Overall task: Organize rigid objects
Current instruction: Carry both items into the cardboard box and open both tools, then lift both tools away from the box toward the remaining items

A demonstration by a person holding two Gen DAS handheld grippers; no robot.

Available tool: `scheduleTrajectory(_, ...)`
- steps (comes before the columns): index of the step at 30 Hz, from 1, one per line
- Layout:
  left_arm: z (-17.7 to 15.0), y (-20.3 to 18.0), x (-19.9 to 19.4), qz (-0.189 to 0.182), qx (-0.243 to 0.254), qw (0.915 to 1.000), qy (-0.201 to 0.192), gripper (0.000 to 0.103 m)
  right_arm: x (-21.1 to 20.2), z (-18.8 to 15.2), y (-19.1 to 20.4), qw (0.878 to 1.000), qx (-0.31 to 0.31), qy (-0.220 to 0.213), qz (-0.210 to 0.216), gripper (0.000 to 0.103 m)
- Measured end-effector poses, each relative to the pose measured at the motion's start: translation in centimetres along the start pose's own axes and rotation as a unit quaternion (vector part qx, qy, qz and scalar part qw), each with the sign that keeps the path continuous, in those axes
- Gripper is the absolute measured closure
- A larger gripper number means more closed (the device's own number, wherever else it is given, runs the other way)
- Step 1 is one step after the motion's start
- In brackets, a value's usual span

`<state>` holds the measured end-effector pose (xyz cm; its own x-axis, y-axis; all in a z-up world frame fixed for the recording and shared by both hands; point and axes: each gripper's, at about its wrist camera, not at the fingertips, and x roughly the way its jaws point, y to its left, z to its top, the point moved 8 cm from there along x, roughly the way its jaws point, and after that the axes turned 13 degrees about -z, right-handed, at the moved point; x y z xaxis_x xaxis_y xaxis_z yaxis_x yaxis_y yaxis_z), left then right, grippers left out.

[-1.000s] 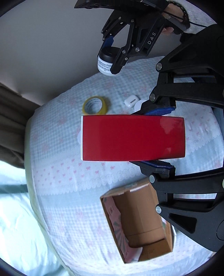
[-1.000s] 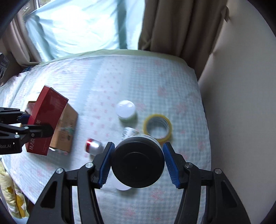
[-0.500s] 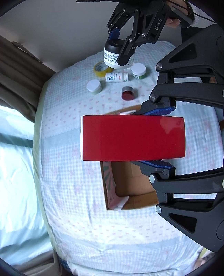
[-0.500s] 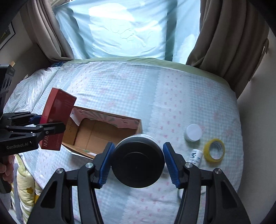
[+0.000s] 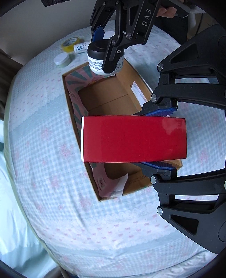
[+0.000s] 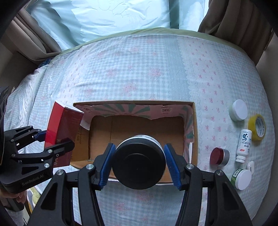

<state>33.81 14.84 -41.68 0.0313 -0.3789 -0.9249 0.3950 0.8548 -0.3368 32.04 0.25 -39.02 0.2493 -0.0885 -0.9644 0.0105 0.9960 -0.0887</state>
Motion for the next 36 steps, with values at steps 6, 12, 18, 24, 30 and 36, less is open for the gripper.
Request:
scheduleTrajectory(6,-0.3,0.8,6.7,-0.005,0.021,0.9988,0.043,0.065,6.0,-0.5,0.4,0.999,-0.003,0.028,-0.020,0.050)
scheduleTrajectory(12,-0.5,1.9,9.8,0.001,0.043,0.9968,0.067,0.065,9.2,-0.6,0.4,0.999,-0.016,0.041,-0.024,0.050)
scheduleTrajectory(18,0.1,2.2,10.2,0.011,0.054,0.9950,0.084,0.062,10.0,-0.1,1.0,0.998,-0.039,0.046,-0.020,0.050)
scheduleTrajectory(24,0.9,1.1,8.3,0.014,0.088,0.9945,0.055,0.000,9.9,0.2,0.9,0.999,-0.021,0.040,-0.009,0.000)
scheduleTrajectory(30,-0.1,0.9,8.4,0.028,0.098,0.9932,0.057,0.000,8.5,0.1,-0.2,0.999,0.000,0.038,-0.002,0.000)
scheduleTrajectory(36,-0.2,-0.5,7.6,0.024,0.088,0.9945,0.052,0.000,7.0,-0.1,-0.8,0.999,0.010,0.032,-0.007,0.000)
